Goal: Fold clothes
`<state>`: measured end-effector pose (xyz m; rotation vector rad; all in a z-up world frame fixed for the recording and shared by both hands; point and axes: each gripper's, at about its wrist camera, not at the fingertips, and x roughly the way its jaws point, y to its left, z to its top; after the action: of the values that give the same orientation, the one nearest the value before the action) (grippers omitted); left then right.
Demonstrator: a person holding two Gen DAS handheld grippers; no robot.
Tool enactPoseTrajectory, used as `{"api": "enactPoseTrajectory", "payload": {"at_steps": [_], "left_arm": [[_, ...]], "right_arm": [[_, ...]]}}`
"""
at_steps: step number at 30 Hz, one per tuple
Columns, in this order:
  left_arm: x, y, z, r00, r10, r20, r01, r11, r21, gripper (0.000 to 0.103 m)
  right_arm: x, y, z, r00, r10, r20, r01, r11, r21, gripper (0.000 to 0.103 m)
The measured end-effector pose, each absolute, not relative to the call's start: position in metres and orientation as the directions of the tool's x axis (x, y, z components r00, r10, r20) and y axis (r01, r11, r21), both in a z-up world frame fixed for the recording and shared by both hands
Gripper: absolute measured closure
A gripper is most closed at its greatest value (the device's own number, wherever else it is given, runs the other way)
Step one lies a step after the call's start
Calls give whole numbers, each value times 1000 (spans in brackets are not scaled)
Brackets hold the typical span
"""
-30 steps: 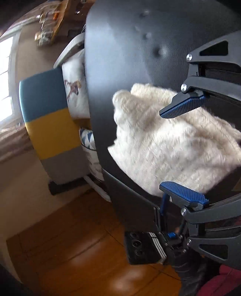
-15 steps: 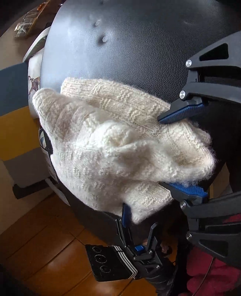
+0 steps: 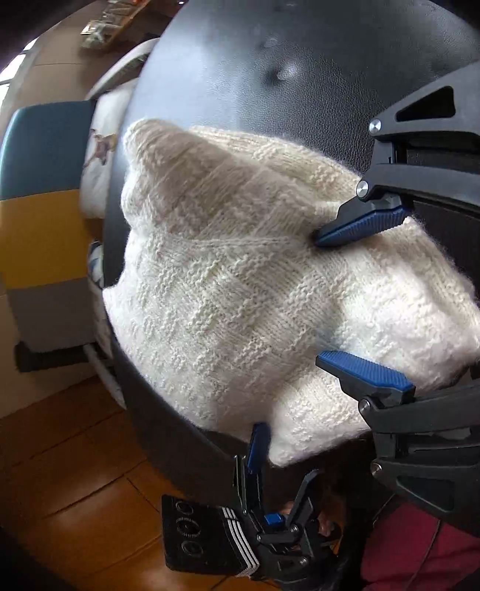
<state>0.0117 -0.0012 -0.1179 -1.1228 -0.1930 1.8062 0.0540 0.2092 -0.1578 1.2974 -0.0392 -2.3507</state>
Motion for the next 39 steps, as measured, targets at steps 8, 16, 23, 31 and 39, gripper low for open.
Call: {"api": "enactPoseTrajectory", "payload": {"at_steps": [8, 16, 23, 31, 39], "left_arm": [[-11, -28, -90, -141, 842, -521, -570, -499, -653, 22], [-55, -50, -53, -296, 815, -498, -594, -565, -573, 20], [-74, -38, -42, -316, 794, -520, -669, -575, -471, 21], [-42, 8, -59, -197, 795, -574, -798, -471, -378, 21], [-6, 52, -103, -248, 732, -635, -832, -497, -247, 14]], "right_arm": [[58, 207, -153, -500, -402, -767, 356, -903, 241, 42], [36, 223, -87, -563, -422, -711, 350, -900, 258, 41], [-39, 205, -69, -522, -539, -661, 406, -838, 363, 41], [-144, 144, -127, -255, -555, -792, 464, -789, 403, 41], [-225, 101, -167, -52, -539, -841, 491, -747, 448, 44]]}}
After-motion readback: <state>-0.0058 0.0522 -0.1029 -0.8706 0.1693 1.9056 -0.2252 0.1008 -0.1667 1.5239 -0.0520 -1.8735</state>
